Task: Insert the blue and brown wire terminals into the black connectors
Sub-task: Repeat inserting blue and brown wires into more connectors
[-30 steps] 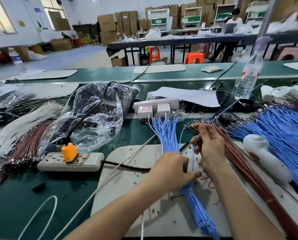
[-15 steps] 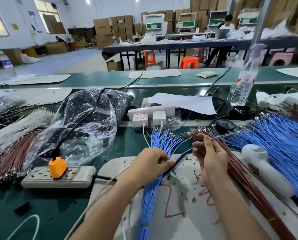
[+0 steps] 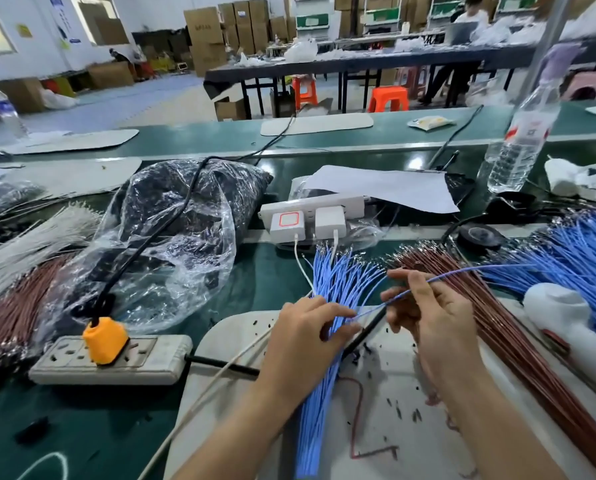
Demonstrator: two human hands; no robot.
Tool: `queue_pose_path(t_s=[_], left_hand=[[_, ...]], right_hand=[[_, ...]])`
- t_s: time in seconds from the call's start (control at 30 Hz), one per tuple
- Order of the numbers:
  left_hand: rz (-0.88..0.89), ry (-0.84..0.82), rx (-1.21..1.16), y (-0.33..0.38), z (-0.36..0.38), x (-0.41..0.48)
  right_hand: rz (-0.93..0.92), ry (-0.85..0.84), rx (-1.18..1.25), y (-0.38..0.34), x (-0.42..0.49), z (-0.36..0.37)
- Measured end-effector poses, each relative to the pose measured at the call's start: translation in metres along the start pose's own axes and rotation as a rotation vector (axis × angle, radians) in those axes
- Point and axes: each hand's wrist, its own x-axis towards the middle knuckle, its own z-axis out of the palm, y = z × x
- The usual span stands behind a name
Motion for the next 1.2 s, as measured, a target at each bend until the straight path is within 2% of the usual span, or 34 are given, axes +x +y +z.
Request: queue_pose_path(t_s=[0.2, 0.33, 0.43, 0.57, 0.77, 0.97, 1.2], left_hand=[[-0.188, -0.010, -0.263, 0.001, 0.000, -0.001], [-0.159, 0.008, -0.337, 0.000, 0.000, -0.001], [-0.105, -0.008, -0.401, 0.000, 0.002, -0.002], [-0.117, 0.013, -0.493, 0.001, 0.003, -0.003], [-0.179, 0.074, -0.472, 0.001, 0.003, -0.002], [-0.201, 0.034, -0.466, 0.000, 0.003, -0.001], [-0.150, -0.002, -0.439, 0.003, 0.003, -0.002]], right_hand=[[-0.207, -0.064, -0.182, -0.009, -0.017, 0.015], [-0.344, -0.069, -0.322, -0.005, -0.024, 0.022], [-0.405, -0.018, -0.305, -0.005, -0.026, 0.020], [-0.466, 0.028, -0.302, -0.005, -0.025, 0.020], [-0.455, 0.057, -0.293, -0.001, -0.023, 0.018], [-0.452, 0.070, -0.231, -0.003, -0.024, 0.020], [-0.659, 0.104, -0.266, -0.009, -0.032, 0.025]])
